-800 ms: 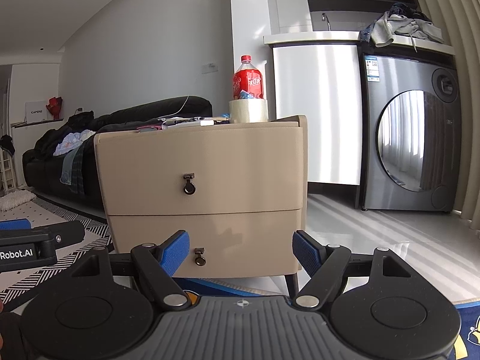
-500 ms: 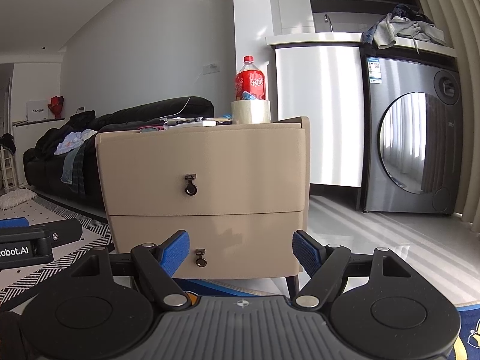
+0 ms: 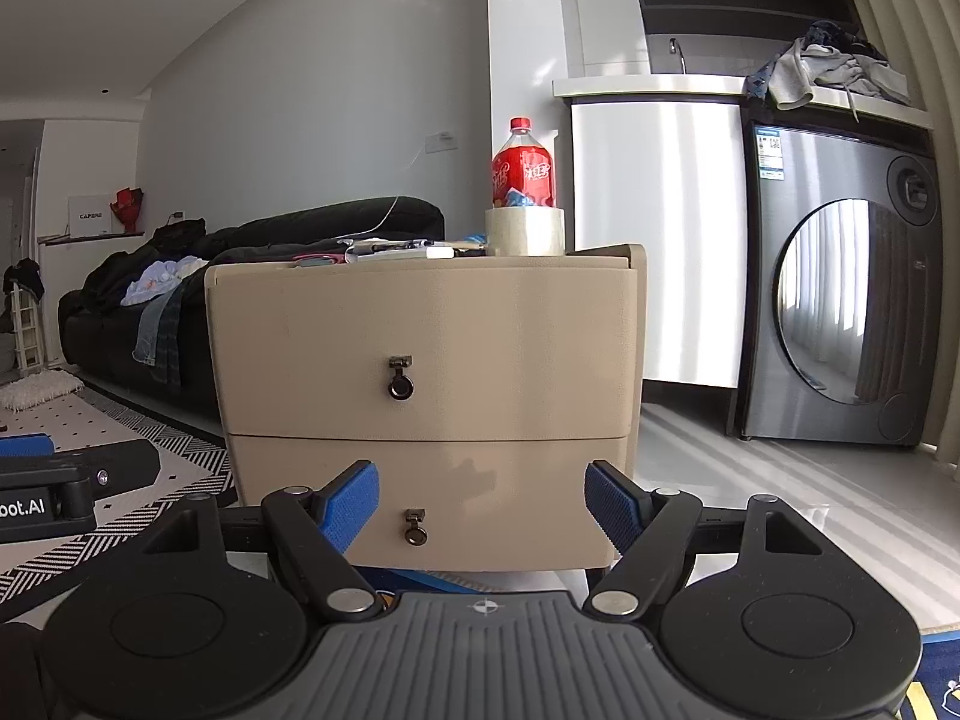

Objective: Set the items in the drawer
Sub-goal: 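Move the right gripper toward the top drawer handle of the beige nightstand, then close the right gripper on the top drawer's metal handle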

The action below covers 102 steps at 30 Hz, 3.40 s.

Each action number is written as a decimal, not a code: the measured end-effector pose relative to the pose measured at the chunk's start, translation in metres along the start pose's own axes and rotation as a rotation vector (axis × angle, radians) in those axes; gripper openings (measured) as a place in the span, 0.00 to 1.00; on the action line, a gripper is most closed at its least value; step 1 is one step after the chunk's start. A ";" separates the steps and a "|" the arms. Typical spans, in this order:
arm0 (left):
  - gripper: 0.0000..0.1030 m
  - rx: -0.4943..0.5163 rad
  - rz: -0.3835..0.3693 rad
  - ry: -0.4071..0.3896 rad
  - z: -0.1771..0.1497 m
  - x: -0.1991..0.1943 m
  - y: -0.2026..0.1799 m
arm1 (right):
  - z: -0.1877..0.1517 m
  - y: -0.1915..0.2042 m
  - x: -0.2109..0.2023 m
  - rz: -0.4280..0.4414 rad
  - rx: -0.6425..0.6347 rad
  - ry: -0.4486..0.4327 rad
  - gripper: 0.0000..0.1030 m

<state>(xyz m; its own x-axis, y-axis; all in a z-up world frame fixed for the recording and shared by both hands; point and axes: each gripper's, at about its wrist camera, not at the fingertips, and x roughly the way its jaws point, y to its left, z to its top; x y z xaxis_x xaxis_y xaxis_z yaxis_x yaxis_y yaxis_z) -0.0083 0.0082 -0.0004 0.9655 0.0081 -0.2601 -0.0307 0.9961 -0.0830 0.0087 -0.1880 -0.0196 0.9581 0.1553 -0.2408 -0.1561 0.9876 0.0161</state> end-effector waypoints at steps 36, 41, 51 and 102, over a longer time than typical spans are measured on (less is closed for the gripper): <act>1.00 0.049 -0.025 0.094 0.014 0.006 0.013 | 0.029 0.042 0.071 0.072 -0.129 -0.044 0.77; 1.00 0.038 -0.021 0.114 0.011 0.007 0.019 | 0.030 0.047 0.090 0.061 -0.112 -0.054 0.77; 1.00 0.022 -0.007 0.119 0.012 0.006 0.028 | 0.029 0.068 0.124 0.032 -0.113 -0.066 0.72; 1.00 0.002 0.006 0.136 0.007 0.011 0.033 | 0.025 0.079 0.210 -0.091 -0.101 -0.023 0.18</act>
<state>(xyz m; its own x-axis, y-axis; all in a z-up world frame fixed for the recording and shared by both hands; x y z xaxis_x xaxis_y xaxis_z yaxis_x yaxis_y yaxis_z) 0.0031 0.0420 0.0008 0.9215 0.0020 -0.3884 -0.0356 0.9962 -0.0793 0.2034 -0.0763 -0.0443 0.9743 0.0673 -0.2148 -0.0910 0.9905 -0.1027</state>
